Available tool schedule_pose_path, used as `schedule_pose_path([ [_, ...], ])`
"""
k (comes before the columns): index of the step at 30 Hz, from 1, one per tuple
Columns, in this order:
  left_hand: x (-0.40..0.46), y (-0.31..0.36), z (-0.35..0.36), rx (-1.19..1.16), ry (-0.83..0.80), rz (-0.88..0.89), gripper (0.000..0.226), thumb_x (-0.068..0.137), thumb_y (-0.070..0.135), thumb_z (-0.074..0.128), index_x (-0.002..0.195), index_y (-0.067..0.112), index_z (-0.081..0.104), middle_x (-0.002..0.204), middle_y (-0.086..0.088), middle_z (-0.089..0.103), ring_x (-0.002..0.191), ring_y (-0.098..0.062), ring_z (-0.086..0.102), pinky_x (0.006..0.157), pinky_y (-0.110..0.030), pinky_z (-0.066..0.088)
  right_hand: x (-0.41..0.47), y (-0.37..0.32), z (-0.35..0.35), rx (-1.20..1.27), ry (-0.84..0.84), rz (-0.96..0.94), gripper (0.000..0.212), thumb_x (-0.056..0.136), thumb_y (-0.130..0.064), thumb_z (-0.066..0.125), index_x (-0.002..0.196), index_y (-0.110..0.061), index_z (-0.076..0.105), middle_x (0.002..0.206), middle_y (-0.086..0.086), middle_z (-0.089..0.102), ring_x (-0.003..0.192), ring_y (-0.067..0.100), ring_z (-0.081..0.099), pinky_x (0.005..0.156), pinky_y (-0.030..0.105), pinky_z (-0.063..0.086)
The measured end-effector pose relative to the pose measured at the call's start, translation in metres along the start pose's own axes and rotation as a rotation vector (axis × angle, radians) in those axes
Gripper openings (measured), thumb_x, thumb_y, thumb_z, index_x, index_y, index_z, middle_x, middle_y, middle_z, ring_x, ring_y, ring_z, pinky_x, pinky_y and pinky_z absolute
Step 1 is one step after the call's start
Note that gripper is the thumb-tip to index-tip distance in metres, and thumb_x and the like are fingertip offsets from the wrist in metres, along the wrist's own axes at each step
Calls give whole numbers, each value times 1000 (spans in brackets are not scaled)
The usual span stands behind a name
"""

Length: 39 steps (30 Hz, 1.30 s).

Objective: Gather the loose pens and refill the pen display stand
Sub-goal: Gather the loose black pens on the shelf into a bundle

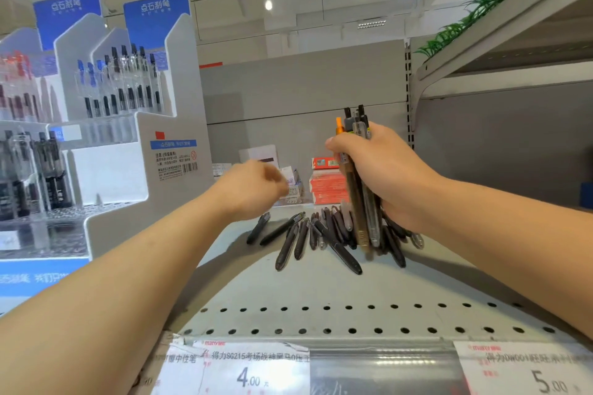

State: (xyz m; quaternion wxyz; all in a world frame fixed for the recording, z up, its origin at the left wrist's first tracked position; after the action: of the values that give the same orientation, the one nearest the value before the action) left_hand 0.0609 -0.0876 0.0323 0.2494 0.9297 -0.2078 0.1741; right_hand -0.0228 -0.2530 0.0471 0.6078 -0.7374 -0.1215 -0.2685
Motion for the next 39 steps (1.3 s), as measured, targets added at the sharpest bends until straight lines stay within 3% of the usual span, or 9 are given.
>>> schedule_pose_path([
  [2, 3, -22, 23, 302, -177, -66, 26, 97, 31, 55, 118, 21, 68, 129, -5, 66, 117, -25, 60, 99, -35, 45, -1, 0, 3, 48, -11, 11, 16, 98, -24, 60, 83, -24, 54, 72, -5, 57, 58, 8, 57, 59, 29, 52],
  [4, 5, -36, 34, 444, -244, -132, 36, 97, 29, 54, 128, 13, 63, 129, -7, 64, 116, -27, 58, 101, -37, 47, -3, -1, 4, 116, -29, 19, 12, 99, -18, 58, 89, -22, 53, 77, 2, 55, 52, 6, 61, 53, 24, 55],
  [8, 8, -34, 40, 528, -226, -133, 21, 94, 23, 53, 76, 13, 57, 81, -4, 60, 72, -19, 54, 60, -28, 46, -4, 5, 6, 50, -48, 29, 20, 96, -13, 62, 85, -23, 49, 58, -3, 53, 48, 9, 53, 49, 25, 48],
  [11, 6, -37, 34, 494, -207, -176, 28, 92, 24, 58, 67, 14, 49, 69, -2, 53, 63, -17, 50, 52, -26, 40, -8, 10, 16, 77, -100, 39, 17, 94, -10, 64, 88, -18, 51, 58, -1, 52, 47, 10, 49, 45, 22, 46],
  [15, 7, -22, 10, 205, -28, -124, 12, 85, 26, 66, 81, 18, 58, 81, 1, 57, 73, -20, 53, 67, -26, 43, -9, 14, 25, 77, -151, 38, 13, 94, -12, 67, 94, -16, 55, 60, 0, 52, 51, 11, 50, 48, 23, 47],
  [21, -7, 22, -13, -599, 156, -1, 15, 83, 24, 63, 70, 21, 70, 52, 11, 55, 51, -11, 50, 50, -22, 44, -4, 19, 13, 205, -46, 94, 15, 94, -8, 64, 90, -16, 51, 72, 6, 55, 65, 19, 55, 57, 27, 54],
  [26, -16, 49, -1, -569, -4, 133, 13, 89, 21, 64, 87, 9, 69, 54, 8, 56, 52, -9, 54, 55, -26, 46, -2, 19, 7, 197, -16, 78, 5, 97, -19, 63, 100, -17, 59, 70, 2, 60, 52, 9, 59, 50, 22, 52],
  [31, -22, 61, 3, -547, -68, 231, 19, 91, 25, 70, 88, 6, 68, 69, -2, 70, 58, -13, 61, 60, -26, 52, -2, 18, 9, 201, -33, 66, 12, 96, -30, 66, 102, -20, 64, 85, 5, 71, 76, 25, 73, 66, 37, 62],
  [39, -28, 68, 20, -596, -194, 237, 20, 87, 12, 73, 100, -2, 69, 81, -4, 78, 75, -18, 76, 69, -28, 62, -4, 15, 14, 25, -86, 10, 14, 83, -7, 67, 76, -17, 59, 61, 0, 59, 60, 19, 59, 62, 35, 52],
])
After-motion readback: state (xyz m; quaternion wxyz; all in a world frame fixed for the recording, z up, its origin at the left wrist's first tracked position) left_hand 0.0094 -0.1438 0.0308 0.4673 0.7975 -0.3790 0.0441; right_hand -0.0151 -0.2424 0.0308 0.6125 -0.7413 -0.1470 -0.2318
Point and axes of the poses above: each hand's wrist, its own x-axis towards the middle knuckle, its own z-axis out of the palm, y = z × x, the point moved 10 cm from there along x, towards the middle knuckle
